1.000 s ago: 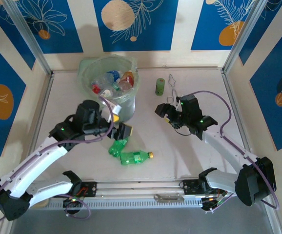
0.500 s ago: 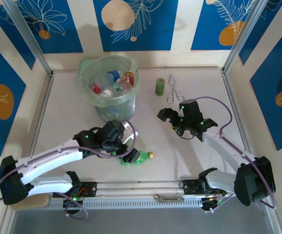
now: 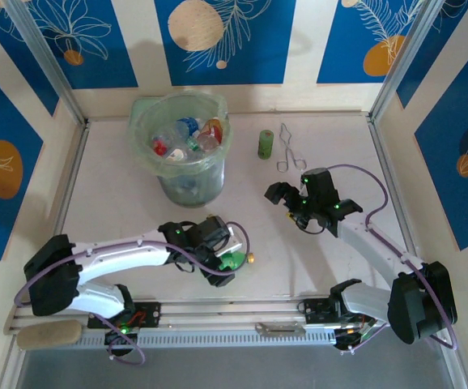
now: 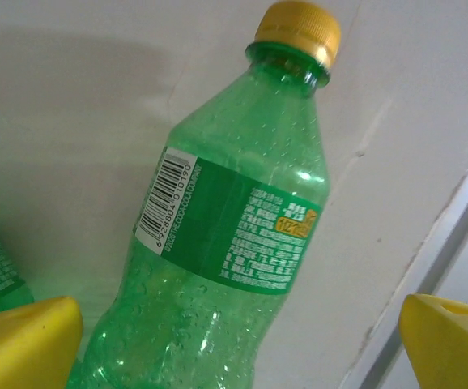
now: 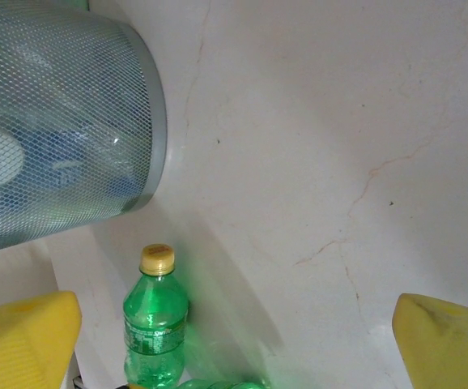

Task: Put the plastic bottles in the bin

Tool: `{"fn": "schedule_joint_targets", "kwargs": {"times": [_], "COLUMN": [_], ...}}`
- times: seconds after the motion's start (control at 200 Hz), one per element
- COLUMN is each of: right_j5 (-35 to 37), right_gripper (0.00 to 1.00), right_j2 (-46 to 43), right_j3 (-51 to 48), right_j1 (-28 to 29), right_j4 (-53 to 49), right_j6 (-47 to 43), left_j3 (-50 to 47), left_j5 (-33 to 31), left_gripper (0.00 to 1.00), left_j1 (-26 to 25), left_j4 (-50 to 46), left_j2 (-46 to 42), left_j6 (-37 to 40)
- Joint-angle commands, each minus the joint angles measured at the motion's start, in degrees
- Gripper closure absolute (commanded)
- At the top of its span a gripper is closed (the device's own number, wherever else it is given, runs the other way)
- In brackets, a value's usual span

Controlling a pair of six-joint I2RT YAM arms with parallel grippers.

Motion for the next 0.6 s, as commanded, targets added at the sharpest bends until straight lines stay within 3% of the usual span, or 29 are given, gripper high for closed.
{"fn": "schedule_joint_targets", "kwargs": {"times": [0.0,0.21,0.595], "right_j5": [-0.4,-1.2,-2.8], "right_gripper": [0.01,0.01,0.01], "right_j2": [-1.2,-1.2,-1.3], "right_j3": [-0.9,-1.6,-2.7], "right_j1": [-0.5,-1.1,-2.3], "right_j4": [0.1,1.2,2.5], "right_j6": [-0.5,-0.3,0.6], "left_j3": [0.0,2.6,4.3], "left_j5": [-1.4,-3.6,-5.1], "left_gripper": [0.0,0.01,0.13], "left_j1": [-0.9,-1.1,-1.2], "left_j4": [-0.7,-1.8,-1.6], "left_j2": [2.4,7.9,12.2], "left_j6": [2.6,2.0,0.8]}}
